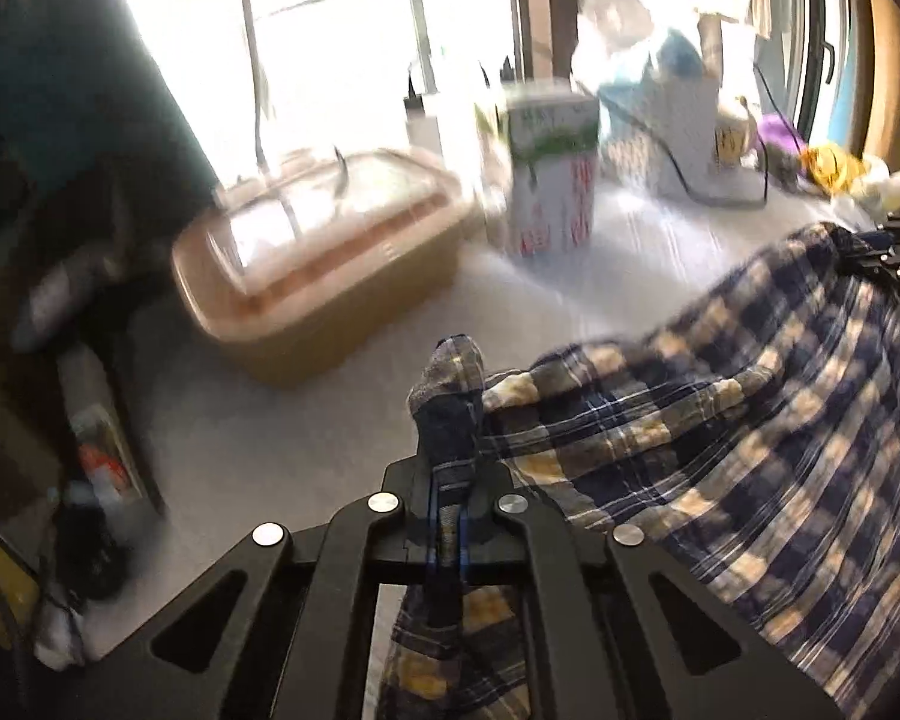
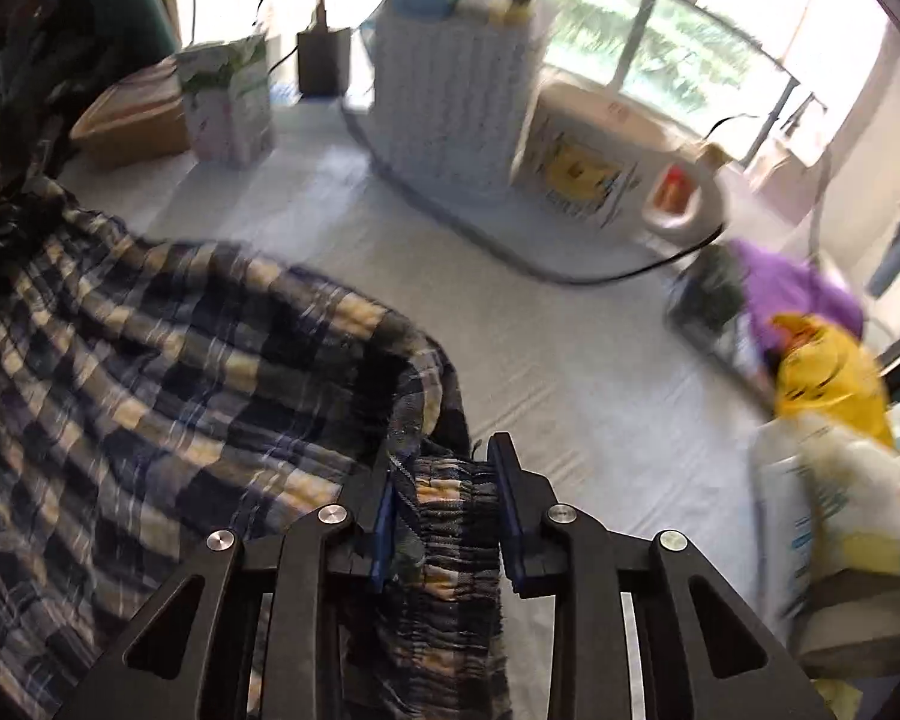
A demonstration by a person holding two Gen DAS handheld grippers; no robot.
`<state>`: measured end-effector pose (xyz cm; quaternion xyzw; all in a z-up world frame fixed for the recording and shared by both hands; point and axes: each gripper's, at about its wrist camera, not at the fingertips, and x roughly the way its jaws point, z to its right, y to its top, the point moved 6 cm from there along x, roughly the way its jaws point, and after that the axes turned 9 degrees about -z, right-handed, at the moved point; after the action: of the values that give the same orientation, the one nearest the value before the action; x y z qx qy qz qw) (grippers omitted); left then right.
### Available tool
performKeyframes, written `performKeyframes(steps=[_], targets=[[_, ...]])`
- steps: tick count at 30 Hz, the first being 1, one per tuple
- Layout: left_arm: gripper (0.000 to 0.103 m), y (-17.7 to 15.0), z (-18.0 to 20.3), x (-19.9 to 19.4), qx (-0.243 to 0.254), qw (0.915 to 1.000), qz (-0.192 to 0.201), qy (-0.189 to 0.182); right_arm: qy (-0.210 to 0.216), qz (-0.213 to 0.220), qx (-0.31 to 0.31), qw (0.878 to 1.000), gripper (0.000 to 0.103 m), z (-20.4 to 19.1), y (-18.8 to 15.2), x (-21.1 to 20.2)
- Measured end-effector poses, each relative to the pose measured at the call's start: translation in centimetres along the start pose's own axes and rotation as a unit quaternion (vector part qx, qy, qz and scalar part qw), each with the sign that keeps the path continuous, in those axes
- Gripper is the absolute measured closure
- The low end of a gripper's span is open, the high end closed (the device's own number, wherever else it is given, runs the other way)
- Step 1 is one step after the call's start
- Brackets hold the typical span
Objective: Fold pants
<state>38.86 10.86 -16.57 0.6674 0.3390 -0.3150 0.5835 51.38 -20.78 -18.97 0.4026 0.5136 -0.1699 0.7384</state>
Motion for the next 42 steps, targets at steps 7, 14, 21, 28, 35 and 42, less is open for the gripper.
performKeyframes(steps=[7,14,21,28,35,42], targets=[[0.1,5.9,0.3,0.0,0.027,0.9987,0.035,0.026,-0.031,0.056,0.054,0.996,0.075,3.5,3.5,-1.5],[0.081,8.4,1.1,2.9,0.021,0.9996,0.005,0.016,-0.037,0.052,0.099,0.993,0.075,6.3,4.9,0.7],[0.028,5.7,0.8,-2.0,0.009,0.9997,0.021,-0.01,-0.04,0.08,0.112,0.99,0.031,6.1,2.5,-3.4],[0.027,-3.4,0.9,-6.4,-0.074,0.9939,-0.002,-0.081,-0.031,0.094,0.125,0.987,0.031,6.3,-4.4,-8.6],[0.027,-12.2,2.9,-7.3,-0.113,0.9832,-0.041,-0.138,-0.009,0.053,0.122,0.991,0.031,4.9,-12.0,-9.2],[0.027,-15.1,5.7,-7.2,-0.103,0.982,-0.062,-0.146,0.046,0.012,0.136,0.989,0.031,2.5,-16.0,-7.6]])
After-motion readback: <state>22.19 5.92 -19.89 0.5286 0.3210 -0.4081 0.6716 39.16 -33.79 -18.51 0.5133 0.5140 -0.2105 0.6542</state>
